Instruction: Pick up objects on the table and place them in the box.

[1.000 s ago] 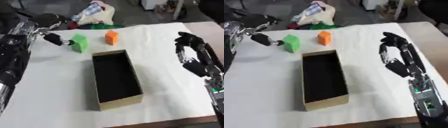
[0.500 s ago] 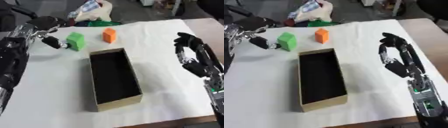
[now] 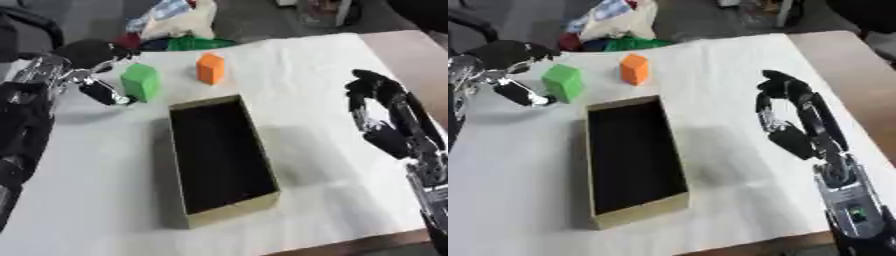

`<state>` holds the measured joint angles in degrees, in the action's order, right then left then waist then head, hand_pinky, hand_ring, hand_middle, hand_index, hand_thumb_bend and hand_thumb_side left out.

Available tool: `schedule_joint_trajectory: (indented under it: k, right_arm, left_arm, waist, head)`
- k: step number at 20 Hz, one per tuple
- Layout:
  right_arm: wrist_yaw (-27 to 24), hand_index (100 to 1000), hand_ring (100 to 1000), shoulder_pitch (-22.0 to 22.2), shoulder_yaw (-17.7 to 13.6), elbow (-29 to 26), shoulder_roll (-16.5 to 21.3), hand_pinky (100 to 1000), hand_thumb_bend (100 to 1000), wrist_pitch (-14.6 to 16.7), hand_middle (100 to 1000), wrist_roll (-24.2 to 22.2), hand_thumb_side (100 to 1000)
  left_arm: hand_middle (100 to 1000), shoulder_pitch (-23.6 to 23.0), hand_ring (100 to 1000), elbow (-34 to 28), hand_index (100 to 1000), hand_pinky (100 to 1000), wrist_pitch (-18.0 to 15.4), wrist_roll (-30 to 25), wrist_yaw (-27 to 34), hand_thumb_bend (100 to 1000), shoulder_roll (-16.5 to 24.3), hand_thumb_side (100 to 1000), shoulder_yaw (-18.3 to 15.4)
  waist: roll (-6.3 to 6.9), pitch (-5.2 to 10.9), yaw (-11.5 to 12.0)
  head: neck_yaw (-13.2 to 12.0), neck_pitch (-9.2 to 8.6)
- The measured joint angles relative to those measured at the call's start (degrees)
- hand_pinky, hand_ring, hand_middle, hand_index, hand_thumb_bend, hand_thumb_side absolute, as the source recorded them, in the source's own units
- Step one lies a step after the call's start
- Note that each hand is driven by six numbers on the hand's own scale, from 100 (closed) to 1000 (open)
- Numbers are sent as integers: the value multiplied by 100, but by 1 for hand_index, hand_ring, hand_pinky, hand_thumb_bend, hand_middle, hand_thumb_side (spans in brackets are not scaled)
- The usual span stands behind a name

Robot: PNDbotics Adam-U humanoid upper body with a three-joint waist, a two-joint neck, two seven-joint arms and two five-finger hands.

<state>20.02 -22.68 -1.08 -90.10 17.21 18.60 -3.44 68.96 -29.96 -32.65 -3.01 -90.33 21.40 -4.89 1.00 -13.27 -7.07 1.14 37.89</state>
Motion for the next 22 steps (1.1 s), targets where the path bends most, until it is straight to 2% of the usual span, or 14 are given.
schedule_joint_trajectory:
  k: [5,11,15,17,20,22]
  right_arm:
    - [-52,899,705,-14,-12,1,33,762,100,0,688,6,666]
    - [-102,899,704,-55,-33,1,46,762,100,5,687,17,668]
    - [-117,897,703,-87,-33,2,52,762,100,9,685,21,669]
    - [-128,896,703,-101,-33,2,67,762,100,9,685,21,669]
    - [-142,896,703,-101,-34,3,76,762,100,9,685,21,668]
    - [-145,895,703,-101,-34,4,76,762,100,9,684,21,667]
  left_arm:
    - [818,0,818,-67,1000,821,-80,163,2,395,43,383,-29]
    - [832,-29,845,-94,1000,833,-120,488,-16,358,48,344,-31]
    - [826,-47,836,-88,1000,827,-150,537,-76,280,68,256,-30]
    - [795,-47,804,-86,997,811,-170,535,-91,237,84,202,-30]
    - [703,-46,727,-86,931,759,-206,522,-98,160,85,110,-30]
    - [628,-46,664,-86,891,717,-223,527,-99,129,85,100,-31]
  waist:
    - [1,-113,-33]
    - [2,-232,-50]
    - [-4,-282,-63]
    - [-5,-294,-67]
    - [-5,-295,-69]
    - [-5,-295,-69]
  head:
    - [25,-75]
    - [64,-172]
    - [86,-221]
    - [99,-225]
    - [103,-227]
    - [103,-230]
